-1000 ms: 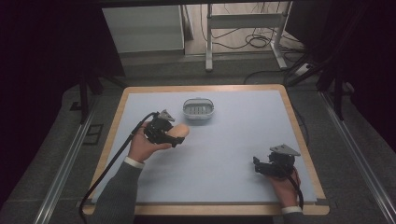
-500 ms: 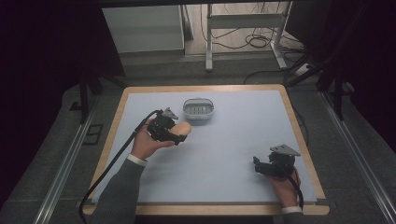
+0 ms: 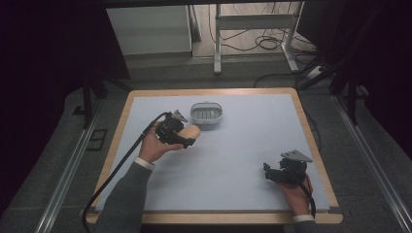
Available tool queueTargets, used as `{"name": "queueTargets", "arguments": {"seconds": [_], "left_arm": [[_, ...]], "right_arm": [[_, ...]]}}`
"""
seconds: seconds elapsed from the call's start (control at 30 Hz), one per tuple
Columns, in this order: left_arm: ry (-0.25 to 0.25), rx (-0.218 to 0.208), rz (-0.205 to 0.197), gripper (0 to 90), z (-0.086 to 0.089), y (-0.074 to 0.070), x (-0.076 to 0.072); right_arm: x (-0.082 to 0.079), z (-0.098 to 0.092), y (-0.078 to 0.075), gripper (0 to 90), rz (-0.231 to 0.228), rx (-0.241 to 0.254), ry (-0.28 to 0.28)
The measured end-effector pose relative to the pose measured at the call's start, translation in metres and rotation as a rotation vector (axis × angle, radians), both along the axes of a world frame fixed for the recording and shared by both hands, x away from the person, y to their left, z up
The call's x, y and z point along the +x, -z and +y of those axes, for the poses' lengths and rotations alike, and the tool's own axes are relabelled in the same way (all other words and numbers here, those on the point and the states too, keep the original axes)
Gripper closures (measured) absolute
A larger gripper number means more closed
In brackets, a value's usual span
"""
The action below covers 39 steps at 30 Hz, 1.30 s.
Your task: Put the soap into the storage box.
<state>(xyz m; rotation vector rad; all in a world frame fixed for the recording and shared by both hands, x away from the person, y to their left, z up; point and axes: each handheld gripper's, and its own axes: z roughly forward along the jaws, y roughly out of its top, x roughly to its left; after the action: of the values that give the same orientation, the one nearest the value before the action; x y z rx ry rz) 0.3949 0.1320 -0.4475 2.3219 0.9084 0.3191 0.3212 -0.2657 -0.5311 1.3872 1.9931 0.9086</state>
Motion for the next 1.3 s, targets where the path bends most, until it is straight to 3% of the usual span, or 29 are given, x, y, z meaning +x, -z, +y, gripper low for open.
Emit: {"name": "queueTargets", "arguments": {"seconds": [0.07,0.17,0.33,0.6,0.7,1.3], "left_arm": [[0.0,-0.015,0.001,32.1,-0.001,-0.001,0.002],[0.002,0.01,0.001,32.1,-0.004,-0.002,0.005],[0.001,-0.006,0.002,32.2,-0.005,-0.006,0.014],[-0.004,0.011,0.008,32.1,-0.01,-0.004,0.027],[-0.004,-0.008,0.015,32.2,-0.011,-0.003,0.031],[0.024,0.03,0.011,32.2,-0.025,-0.004,0.052]], "right_arm": [[0.0,0.0,0.0,6.5,-0.001,0.003,-0.001],[0.0,0.0,0.0,6.5,0.0,0.002,-0.002],[0.0,0.0,0.0,6.5,0.0,0.001,-0.001],[0.0,0.0,0.0,6.5,0.003,0.006,-0.002],[0.0,0.0,0.0,6.5,0.003,0.007,-0.001],[0.0,-0.001,0.0,6.5,0.006,0.011,-0.003]]}}
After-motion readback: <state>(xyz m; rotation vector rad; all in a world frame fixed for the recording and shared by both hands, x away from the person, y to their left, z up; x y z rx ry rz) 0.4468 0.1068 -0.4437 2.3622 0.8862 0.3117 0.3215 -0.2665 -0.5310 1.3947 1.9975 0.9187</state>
